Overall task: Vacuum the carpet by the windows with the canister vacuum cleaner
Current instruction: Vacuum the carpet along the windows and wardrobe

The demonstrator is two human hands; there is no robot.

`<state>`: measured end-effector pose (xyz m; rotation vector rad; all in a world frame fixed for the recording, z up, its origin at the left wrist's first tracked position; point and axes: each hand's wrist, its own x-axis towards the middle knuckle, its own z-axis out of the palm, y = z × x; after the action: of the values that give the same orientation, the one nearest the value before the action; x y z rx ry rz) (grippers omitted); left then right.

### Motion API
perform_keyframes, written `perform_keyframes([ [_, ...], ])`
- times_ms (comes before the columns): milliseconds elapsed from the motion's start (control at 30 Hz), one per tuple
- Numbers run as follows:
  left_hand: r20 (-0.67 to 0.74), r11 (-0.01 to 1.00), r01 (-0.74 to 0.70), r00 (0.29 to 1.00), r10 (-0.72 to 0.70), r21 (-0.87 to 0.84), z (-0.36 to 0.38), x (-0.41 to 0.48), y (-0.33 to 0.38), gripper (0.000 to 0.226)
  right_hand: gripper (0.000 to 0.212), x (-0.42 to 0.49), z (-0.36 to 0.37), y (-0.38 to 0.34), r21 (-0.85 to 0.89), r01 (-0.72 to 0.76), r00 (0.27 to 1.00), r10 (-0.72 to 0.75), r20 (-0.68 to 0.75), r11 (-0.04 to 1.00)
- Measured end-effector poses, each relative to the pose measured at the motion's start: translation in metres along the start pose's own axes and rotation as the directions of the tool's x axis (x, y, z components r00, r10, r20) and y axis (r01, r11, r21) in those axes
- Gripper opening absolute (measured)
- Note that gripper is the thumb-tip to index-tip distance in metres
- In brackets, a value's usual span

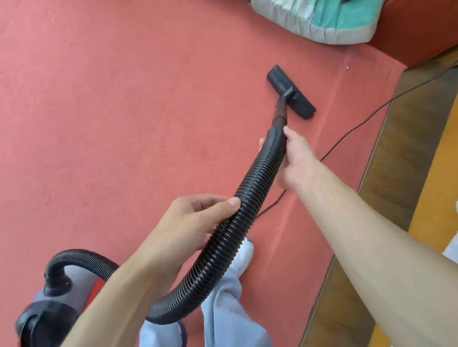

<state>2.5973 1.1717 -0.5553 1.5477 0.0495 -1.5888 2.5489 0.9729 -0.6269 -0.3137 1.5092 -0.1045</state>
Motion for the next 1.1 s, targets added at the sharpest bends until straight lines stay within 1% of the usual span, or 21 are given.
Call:
perform_keyframes([
  [100, 0.155, 0.998, -0.053, 0.987, 0.046, 0.041, -0.007, 0.000, 0.021, 0.038, 0.033, -0.014, 0.007, -0.019, 0.001, 0.002, 0.998, -0.002, 0.068, 1.000],
  [167, 0.312, 0.996, -0.074, 0.949, 0.055, 0.048, -0.020, -0.003, 0.037, 0.037, 0.039, -0.033, 0.011, -0.024, -0.022, -0.009, 0.989, 0.012, 0.147, 1.000],
  [233, 0.463, 0.994, -0.083, 0.885, 0.039, 0.075, -0.036, -0.004, 0.051, 0.037, 0.047, -0.051, 0.014, -0.019, -0.059, -0.039, 0.980, 0.050, 0.191, 0.997],
  [300, 0.584, 0.988, -0.076, 0.812, -0.016, 0.132, -0.052, -0.001, 0.060, 0.039, 0.052, -0.064, 0.019, -0.009, -0.088, -0.080, 0.974, 0.096, 0.204, 0.993],
  [367, 0.696, 0.990, -0.029, 0.714, -0.077, 0.140, -0.066, 0.005, 0.069, 0.043, 0.054, -0.070, 0.030, 0.002, -0.097, -0.101, 0.971, 0.120, 0.207, 0.990],
  [433, 0.771, 0.993, -0.006, 0.631, -0.088, 0.118, -0.079, 0.012, 0.079, 0.036, 0.049, -0.070, 0.045, 0.007, -0.058, -0.103, 0.971, 0.113, 0.212, 0.993],
  [467, 0.783, 0.994, -0.009, 0.616, -0.081, 0.110, -0.086, 0.016, 0.084, 0.035, 0.043, -0.070, 0.054, 0.008, -0.041, -0.106, 0.969, 0.113, 0.218, 0.993],
  [500, 0.780, 0.994, -0.012, 0.622, -0.077, 0.108, -0.096, 0.021, 0.089, 0.038, 0.038, -0.069, 0.064, 0.009, -0.028, -0.113, 0.968, 0.116, 0.224, 0.993],
  [533, 0.771, 0.994, -0.010, 0.632, -0.076, 0.107, -0.106, 0.026, 0.091, 0.046, 0.035, -0.067, 0.074, 0.009, -0.007, -0.119, 0.966, 0.117, 0.229, 0.993],
  [600, 0.758, 0.995, 0.034, 0.645, -0.092, 0.092, -0.127, 0.034, 0.097, 0.068, 0.031, -0.058, 0.096, 0.011, 0.039, -0.110, 0.969, 0.098, 0.228, 0.993],
  [633, 0.743, 0.995, 0.056, 0.662, -0.096, 0.079, -0.136, 0.037, 0.100, 0.075, 0.031, -0.050, 0.107, 0.013, 0.038, -0.087, 0.974, 0.077, 0.213, 0.995],
  [667, 0.719, 0.996, 0.068, 0.689, -0.092, 0.062, -0.143, 0.041, 0.102, 0.075, 0.032, -0.041, 0.116, 0.014, 0.024, -0.064, 0.980, 0.058, 0.191, 0.998],
  [733, 0.624, 0.994, 0.069, 0.775, -0.103, 0.079, -0.151, 0.048, 0.107, 0.065, 0.041, -0.017, 0.130, 0.013, 0.007, -0.027, 0.989, 0.026, 0.147, 1.000],
  [800, 0.451, 0.989, 0.054, 0.886, -0.111, 0.137, -0.149, 0.055, 0.107, 0.045, 0.042, 0.006, 0.137, 0.006, 0.014, 0.014, 0.995, -0.015, 0.094, 1.000],
  [833, 0.355, 0.986, 0.059, 0.928, -0.111, 0.154, -0.146, 0.059, 0.106, 0.039, 0.040, 0.016, 0.139, 0.001, 0.016, 0.033, 0.997, -0.034, 0.068, 0.999],
  [867, 0.280, 0.985, 0.060, 0.954, -0.104, 0.161, -0.142, 0.062, 0.104, 0.040, 0.039, 0.025, 0.139, -0.004, 0.010, 0.048, 0.998, -0.048, 0.051, 0.999],
  [900, 0.231, 0.987, 0.064, 0.968, -0.098, 0.151, -0.137, 0.064, 0.104, 0.043, 0.038, 0.032, 0.140, -0.009, -0.003, 0.063, 0.997, -0.063, 0.039, 0.998],
  [933, 0.211, 0.990, 0.061, 0.974, -0.087, 0.129, -0.132, 0.066, 0.104, 0.044, 0.038, 0.036, 0.140, -0.014, -0.019, 0.076, 0.997, -0.075, 0.032, 0.997],
  [1000, 0.220, 0.995, 0.037, 0.974, -0.057, 0.095, -0.124, 0.068, 0.106, 0.042, 0.038, 0.038, 0.140, -0.023, -0.030, 0.084, 0.996, -0.083, 0.035, 0.996],
  [1067, 0.260, 0.997, 0.002, 0.965, -0.023, 0.081, -0.120, 0.069, 0.107, 0.038, 0.043, 0.034, 0.136, -0.031, 0.035, 0.066, 0.995, -0.069, 0.076, 0.997],
  [1100, 0.285, 0.997, -0.012, 0.959, -0.010, 0.076, -0.118, 0.069, 0.108, 0.036, 0.048, 0.030, 0.133, -0.033, 0.106, 0.044, 0.991, -0.056, 0.117, 0.993],
])
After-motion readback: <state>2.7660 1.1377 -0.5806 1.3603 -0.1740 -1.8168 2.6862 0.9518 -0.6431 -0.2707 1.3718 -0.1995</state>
